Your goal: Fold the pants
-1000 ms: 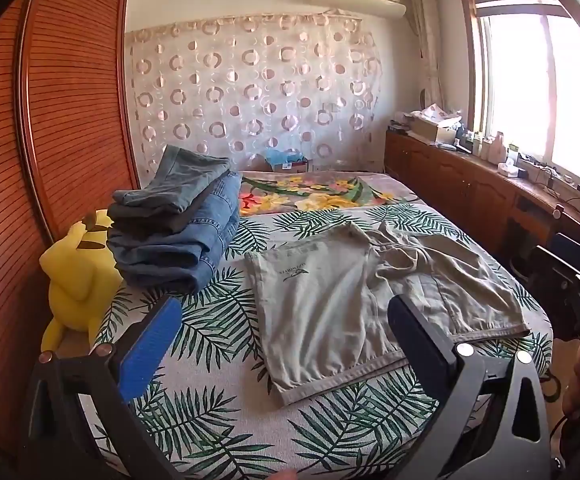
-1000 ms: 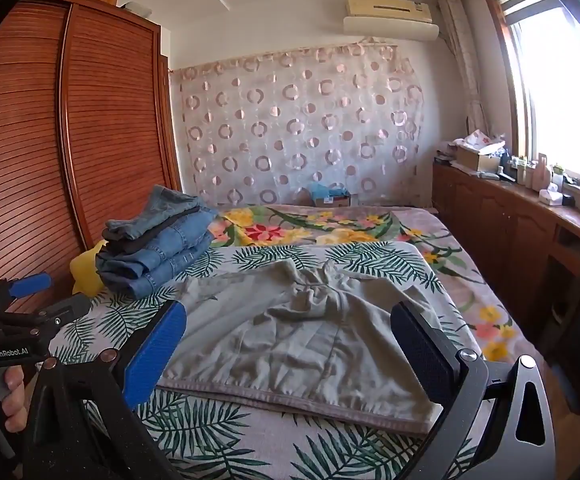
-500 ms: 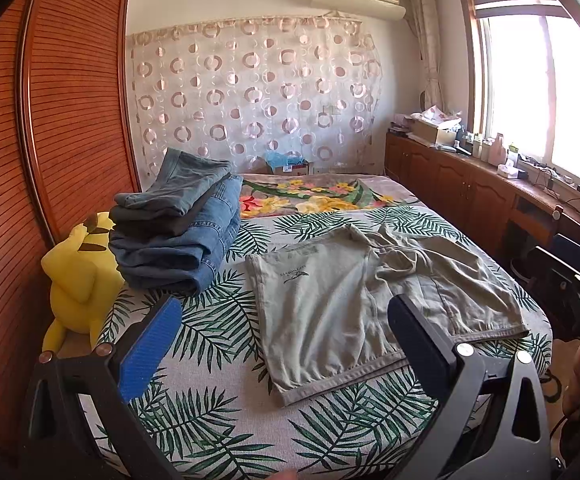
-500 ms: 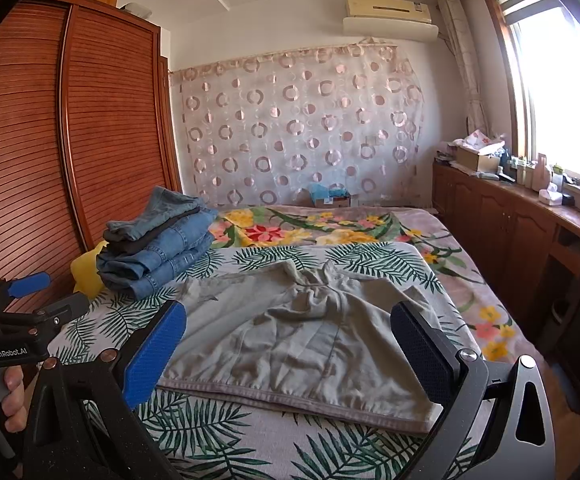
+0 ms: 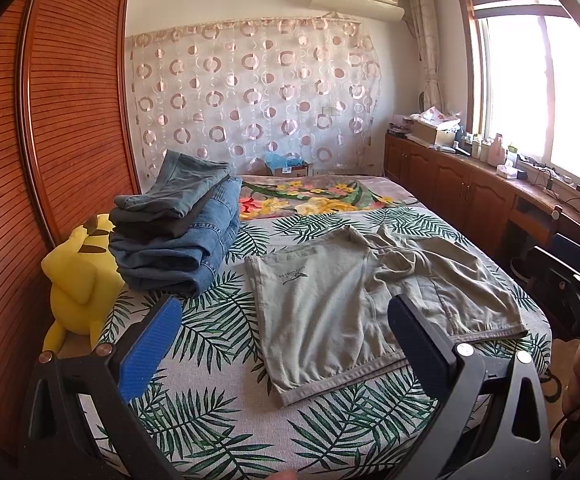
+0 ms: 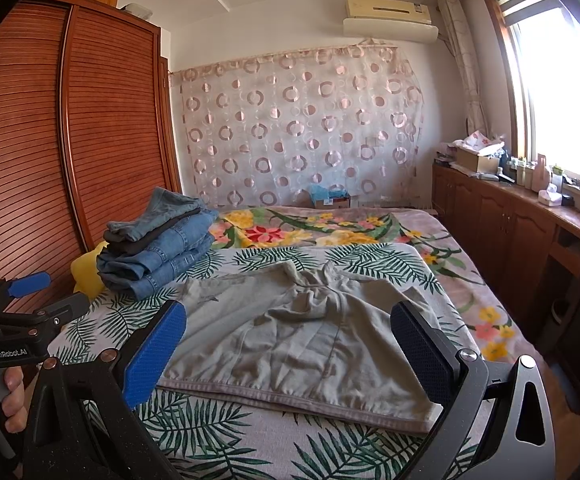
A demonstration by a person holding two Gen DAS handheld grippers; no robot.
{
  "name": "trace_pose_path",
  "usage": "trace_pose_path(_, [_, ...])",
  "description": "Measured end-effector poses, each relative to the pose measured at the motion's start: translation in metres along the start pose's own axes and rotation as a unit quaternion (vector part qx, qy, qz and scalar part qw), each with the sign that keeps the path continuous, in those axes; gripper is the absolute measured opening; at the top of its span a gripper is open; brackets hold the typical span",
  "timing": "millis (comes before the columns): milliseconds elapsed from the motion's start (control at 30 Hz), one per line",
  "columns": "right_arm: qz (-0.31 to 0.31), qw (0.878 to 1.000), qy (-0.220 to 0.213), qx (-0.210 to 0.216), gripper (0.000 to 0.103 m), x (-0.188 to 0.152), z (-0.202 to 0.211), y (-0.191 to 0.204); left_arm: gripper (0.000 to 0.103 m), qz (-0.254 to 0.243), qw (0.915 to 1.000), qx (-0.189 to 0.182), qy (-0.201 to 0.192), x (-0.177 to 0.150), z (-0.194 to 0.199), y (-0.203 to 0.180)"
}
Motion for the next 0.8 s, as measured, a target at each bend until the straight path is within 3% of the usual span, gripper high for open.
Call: trace_pose_path(800, [-0.001, 1.000, -0.001, -0.001, 0.102, 0.0004, -0.0009, 0.0002, 0.103, -0.004, 1.0000, -0.001, -0.004, 0.0078, 0.0065, -0.0047])
Point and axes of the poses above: each gripper's, at about its wrist camera, not at the fingertips, and z roughly against the way its jaws point, y to its left, x to its top, the point moved 1 cm from there along -z, roughly the way its jaws point, and after that the axes turned 5 degrees about y, right-handed, at the moved point
